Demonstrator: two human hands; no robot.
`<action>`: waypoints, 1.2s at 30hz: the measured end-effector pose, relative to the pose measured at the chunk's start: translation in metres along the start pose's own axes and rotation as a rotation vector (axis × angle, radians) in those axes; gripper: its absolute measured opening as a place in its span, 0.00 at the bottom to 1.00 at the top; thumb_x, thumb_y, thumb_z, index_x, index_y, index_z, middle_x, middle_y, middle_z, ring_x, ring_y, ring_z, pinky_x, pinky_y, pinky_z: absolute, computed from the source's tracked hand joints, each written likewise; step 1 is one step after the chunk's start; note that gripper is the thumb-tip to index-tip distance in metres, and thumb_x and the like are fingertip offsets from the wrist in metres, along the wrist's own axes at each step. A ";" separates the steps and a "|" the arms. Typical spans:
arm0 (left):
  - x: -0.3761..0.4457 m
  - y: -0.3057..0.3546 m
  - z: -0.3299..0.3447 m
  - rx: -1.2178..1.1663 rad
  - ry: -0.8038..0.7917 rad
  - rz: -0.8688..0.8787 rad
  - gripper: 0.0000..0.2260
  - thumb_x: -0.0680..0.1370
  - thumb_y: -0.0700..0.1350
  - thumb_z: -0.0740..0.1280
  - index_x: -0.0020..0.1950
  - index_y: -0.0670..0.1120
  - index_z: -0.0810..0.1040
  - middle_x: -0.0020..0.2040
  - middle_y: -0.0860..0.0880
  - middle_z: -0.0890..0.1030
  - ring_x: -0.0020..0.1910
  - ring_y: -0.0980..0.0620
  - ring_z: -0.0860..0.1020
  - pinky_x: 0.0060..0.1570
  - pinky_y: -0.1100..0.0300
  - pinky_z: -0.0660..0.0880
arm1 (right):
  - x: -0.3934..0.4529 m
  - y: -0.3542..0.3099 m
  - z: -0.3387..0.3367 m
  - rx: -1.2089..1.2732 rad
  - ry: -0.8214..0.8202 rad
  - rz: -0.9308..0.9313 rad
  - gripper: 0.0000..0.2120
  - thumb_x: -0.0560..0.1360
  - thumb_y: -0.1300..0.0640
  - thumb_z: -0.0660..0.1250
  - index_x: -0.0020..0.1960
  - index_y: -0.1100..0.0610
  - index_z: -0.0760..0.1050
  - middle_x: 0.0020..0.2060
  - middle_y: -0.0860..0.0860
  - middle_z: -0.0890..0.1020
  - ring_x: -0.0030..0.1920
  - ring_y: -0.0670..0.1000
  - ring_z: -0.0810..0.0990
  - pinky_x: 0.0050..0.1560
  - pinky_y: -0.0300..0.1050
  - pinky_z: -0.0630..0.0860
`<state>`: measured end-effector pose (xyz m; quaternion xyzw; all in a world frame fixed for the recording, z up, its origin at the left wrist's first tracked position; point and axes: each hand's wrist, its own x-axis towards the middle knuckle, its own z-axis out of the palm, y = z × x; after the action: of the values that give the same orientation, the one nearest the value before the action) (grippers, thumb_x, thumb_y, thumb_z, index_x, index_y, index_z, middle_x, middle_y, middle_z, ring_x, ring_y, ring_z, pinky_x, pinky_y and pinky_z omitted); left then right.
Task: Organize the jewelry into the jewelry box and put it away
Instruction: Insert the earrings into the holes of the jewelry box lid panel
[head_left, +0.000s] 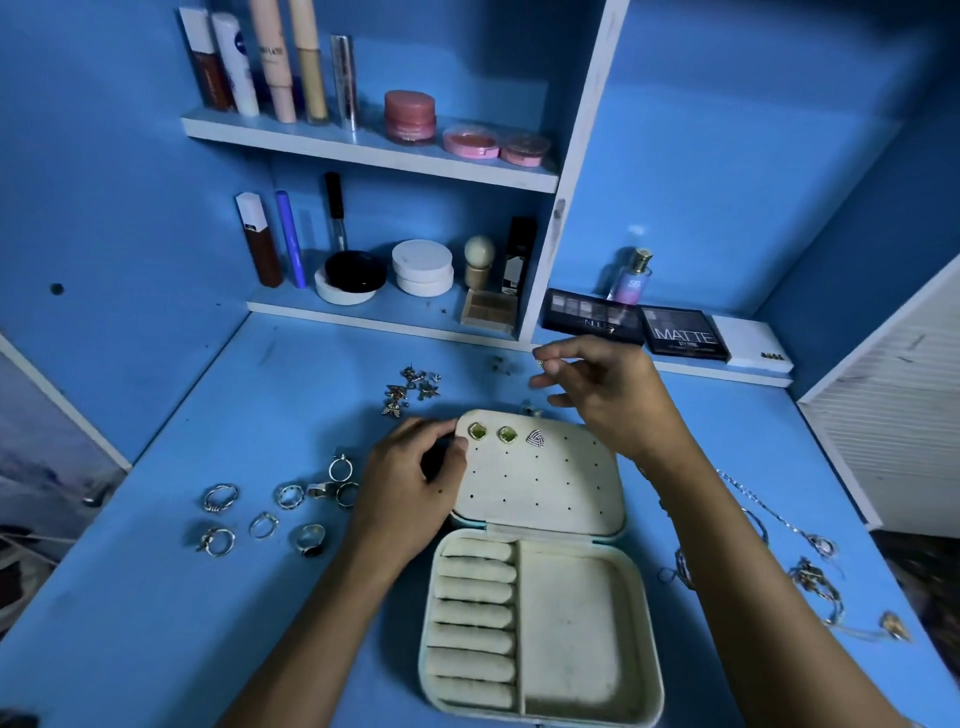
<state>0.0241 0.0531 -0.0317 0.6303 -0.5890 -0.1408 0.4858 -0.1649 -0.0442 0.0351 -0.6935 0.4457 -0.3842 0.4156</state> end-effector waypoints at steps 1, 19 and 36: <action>0.000 0.000 0.000 -0.004 0.002 -0.001 0.10 0.76 0.46 0.66 0.53 0.44 0.84 0.48 0.52 0.82 0.46 0.70 0.75 0.47 0.79 0.67 | -0.005 0.001 -0.002 0.052 0.016 0.022 0.08 0.80 0.65 0.66 0.47 0.54 0.82 0.46 0.49 0.85 0.48 0.48 0.86 0.46 0.43 0.83; 0.000 0.002 -0.001 0.005 -0.006 -0.025 0.07 0.77 0.40 0.70 0.54 0.45 0.84 0.48 0.59 0.81 0.50 0.67 0.77 0.49 0.78 0.68 | -0.064 0.022 -0.012 0.232 0.203 0.021 0.16 0.72 0.68 0.74 0.54 0.52 0.78 0.43 0.51 0.86 0.42 0.48 0.83 0.47 0.47 0.77; -0.001 0.003 -0.002 0.012 -0.016 -0.023 0.08 0.77 0.39 0.70 0.54 0.47 0.84 0.48 0.64 0.79 0.49 0.69 0.76 0.48 0.79 0.66 | -0.079 0.036 -0.009 0.187 0.358 -0.005 0.12 0.71 0.70 0.75 0.44 0.53 0.84 0.40 0.46 0.87 0.41 0.43 0.84 0.45 0.32 0.77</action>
<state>0.0230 0.0554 -0.0289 0.6386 -0.5865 -0.1480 0.4757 -0.2080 0.0186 -0.0072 -0.5739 0.4730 -0.5421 0.3913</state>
